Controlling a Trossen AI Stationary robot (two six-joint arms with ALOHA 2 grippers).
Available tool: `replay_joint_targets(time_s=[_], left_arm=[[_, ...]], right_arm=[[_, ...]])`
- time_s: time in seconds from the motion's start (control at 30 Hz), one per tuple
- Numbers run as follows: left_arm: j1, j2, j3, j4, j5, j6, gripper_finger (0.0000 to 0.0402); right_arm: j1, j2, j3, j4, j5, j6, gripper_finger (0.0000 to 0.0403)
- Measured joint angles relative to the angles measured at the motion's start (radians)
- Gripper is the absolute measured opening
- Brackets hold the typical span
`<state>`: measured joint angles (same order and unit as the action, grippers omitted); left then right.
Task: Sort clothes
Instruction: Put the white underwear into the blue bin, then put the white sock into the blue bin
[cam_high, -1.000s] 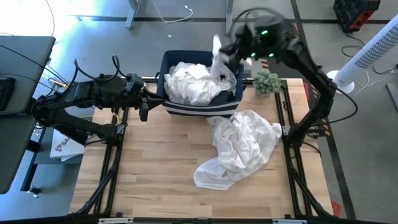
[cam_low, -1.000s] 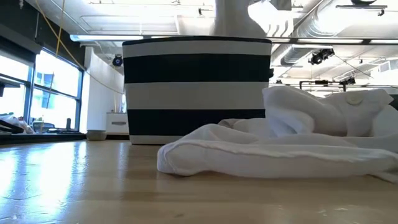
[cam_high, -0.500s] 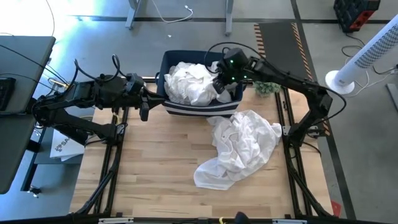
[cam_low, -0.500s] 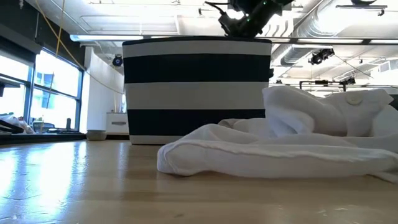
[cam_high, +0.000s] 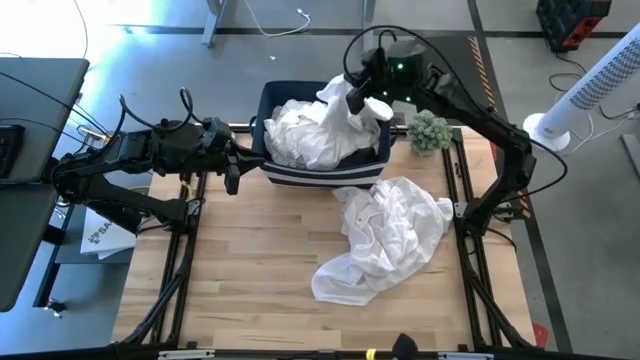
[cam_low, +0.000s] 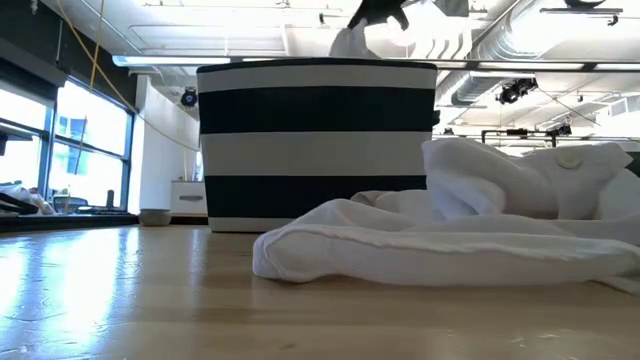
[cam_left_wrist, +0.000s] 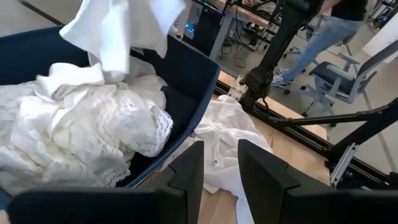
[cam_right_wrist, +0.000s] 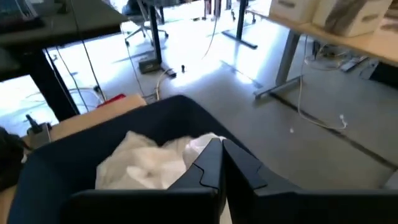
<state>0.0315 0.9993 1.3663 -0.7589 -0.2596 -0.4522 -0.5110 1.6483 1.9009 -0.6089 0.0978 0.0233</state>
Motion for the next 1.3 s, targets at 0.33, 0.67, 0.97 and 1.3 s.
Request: replay_joint_targets(time_s=[0.33, 0.67, 0.97, 1.3], left_arm=[[0.000, 0.000, 0.000, 0.000, -0.013, 0.001, 0.0094], [0.000, 0.000, 0.000, 0.000, -0.013, 0.001, 0.0094], [0.000, 0.000, 0.000, 0.000, -0.013, 0.000, 0.0094], [0.083, 0.128, 0.000, -0.172, -0.014, -0.061, 0.0089]], right_arm=[[0.001, 0.001, -0.413, -0.001, -0.051, 0.201, 0.0000], [-0.009, 0.001, -0.629, 0.029, -0.123, 0.320, 0.0000], [-0.050, 0.001, -0.289, -0.263, -0.094, 0.178, 0.0065], [-0.026, 0.000, 0.049, -0.411, -0.139, 0.235, 0.0132]])
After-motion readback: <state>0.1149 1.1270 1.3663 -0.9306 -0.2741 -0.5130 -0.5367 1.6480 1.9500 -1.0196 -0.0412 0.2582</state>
